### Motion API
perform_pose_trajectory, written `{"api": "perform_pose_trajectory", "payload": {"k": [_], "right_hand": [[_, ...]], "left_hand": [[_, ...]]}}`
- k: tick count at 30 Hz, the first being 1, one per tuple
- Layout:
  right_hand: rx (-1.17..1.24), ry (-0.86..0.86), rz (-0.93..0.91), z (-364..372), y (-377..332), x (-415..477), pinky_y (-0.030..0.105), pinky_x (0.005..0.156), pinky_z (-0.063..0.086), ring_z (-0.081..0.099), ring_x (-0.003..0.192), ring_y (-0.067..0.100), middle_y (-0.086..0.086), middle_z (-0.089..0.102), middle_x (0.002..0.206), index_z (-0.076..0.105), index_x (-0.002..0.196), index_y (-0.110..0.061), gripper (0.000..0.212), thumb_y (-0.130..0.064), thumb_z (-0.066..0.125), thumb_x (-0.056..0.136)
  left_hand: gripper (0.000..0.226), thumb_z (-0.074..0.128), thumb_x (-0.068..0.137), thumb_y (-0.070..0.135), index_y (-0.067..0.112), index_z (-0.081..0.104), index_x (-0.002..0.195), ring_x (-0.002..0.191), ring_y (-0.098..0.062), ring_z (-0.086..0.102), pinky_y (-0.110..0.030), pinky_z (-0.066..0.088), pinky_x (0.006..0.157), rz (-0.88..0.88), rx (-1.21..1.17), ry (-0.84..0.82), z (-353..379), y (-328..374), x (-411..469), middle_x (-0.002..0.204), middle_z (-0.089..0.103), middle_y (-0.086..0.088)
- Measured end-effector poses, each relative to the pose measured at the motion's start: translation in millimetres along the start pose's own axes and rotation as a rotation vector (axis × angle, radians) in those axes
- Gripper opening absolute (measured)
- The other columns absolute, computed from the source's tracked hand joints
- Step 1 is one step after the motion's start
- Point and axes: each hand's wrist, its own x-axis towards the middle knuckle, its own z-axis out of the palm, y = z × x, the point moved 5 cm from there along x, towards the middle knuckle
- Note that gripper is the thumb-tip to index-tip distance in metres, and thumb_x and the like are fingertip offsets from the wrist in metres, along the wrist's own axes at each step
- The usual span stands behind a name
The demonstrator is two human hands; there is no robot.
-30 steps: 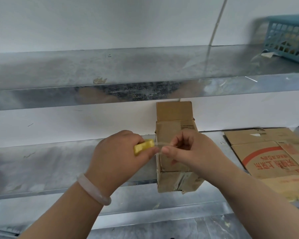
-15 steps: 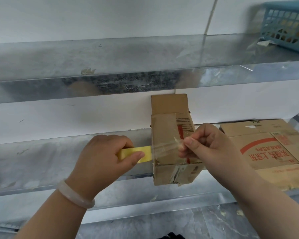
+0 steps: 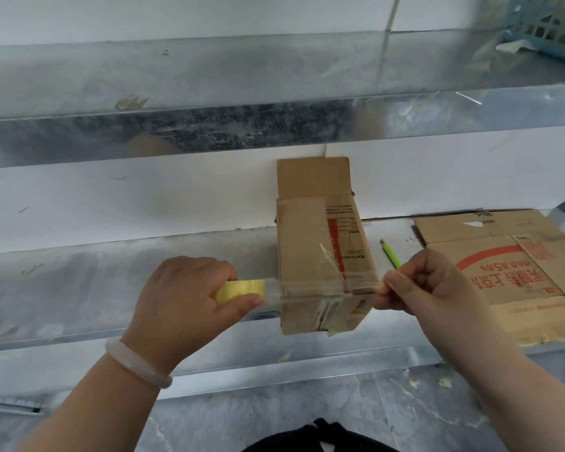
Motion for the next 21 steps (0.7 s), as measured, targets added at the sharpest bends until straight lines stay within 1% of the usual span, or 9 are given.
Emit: {"api": "perform_pose_trajectory", "payload": {"k": [3, 5, 9, 12, 16, 21], "right_hand": [[0.024, 0.032, 0.036, -4.7, 17.6, 2.3, 0.040, 0.077, 0.057, 0.073, 0.071, 0.024, 0.008, 0.074, 0.075, 0.053, 0.086, -0.004, 0.011, -0.007, 0.059, 0.094], [0.032, 0.039, 0.058, -5.6, 27.1, 4.3, 0.043, 0.079, 0.058, 0.073, 0.071, 0.025, 0.009, 0.073, 0.076, 0.053, 0.087, -0.002, 0.010, -0.007, 0.058, 0.095], [0.026, 0.040, 0.073, -7.9, 38.7, 12.9, 0.043, 0.079, 0.059, 0.073, 0.071, 0.025, 0.008, 0.073, 0.076, 0.052, 0.089, -0.002, 0.010, -0.008, 0.057, 0.095], [0.032, 0.019, 0.093, -6.2, 47.4, 19.8, 0.044, 0.079, 0.058, 0.073, 0.072, 0.026, 0.009, 0.073, 0.076, 0.053, 0.088, -0.003, 0.011, -0.009, 0.058, 0.096], [0.073, -0.007, 0.130, -2.7, 58.7, 25.1, 0.039, 0.074, 0.059, 0.072, 0.072, 0.029, 0.010, 0.072, 0.074, 0.054, 0.089, 0.000, 0.011, -0.008, 0.058, 0.095], [0.121, -0.055, 0.158, -2.8, 71.4, 29.0, 0.036, 0.072, 0.060, 0.071, 0.070, 0.030, 0.012, 0.072, 0.074, 0.055, 0.088, 0.001, 0.014, -0.011, 0.059, 0.094]], "left_hand": [[0.058, 0.033, 0.079, 0.080, 0.028, 0.053, 0.064, 0.048, -0.011, 0.046, -0.029, 0.040, 0.051, -0.005, 0.080, -0.013, 12.1, 7.6, 5.0, 0.052, 0.048, 0.009], [0.058, 0.033, 0.078, 0.081, 0.028, 0.053, 0.063, 0.048, -0.011, 0.046, -0.028, 0.040, 0.051, -0.016, 0.106, -0.024, 18.6, 11.0, 9.0, 0.052, 0.047, 0.009], [0.058, 0.034, 0.076, 0.082, 0.029, 0.052, 0.063, 0.048, -0.013, 0.046, -0.028, 0.040, 0.053, -0.020, 0.121, -0.033, 26.5, 14.1, 13.6, 0.052, 0.046, 0.010], [0.057, 0.034, 0.075, 0.082, 0.029, 0.051, 0.063, 0.046, -0.011, 0.045, -0.027, 0.038, 0.052, -0.033, 0.125, -0.048, 31.3, 13.6, 14.8, 0.052, 0.045, 0.011], [0.058, 0.033, 0.075, 0.082, 0.029, 0.051, 0.062, 0.045, -0.009, 0.043, -0.026, 0.037, 0.050, -0.045, 0.105, -0.065, 39.6, 12.7, 14.8, 0.051, 0.044, 0.011], [0.062, 0.029, 0.075, 0.086, 0.028, 0.048, 0.061, 0.046, -0.008, 0.044, -0.028, 0.039, 0.050, -0.060, 0.066, -0.079, 47.7, 12.0, 12.5, 0.051, 0.044, 0.010]]}}
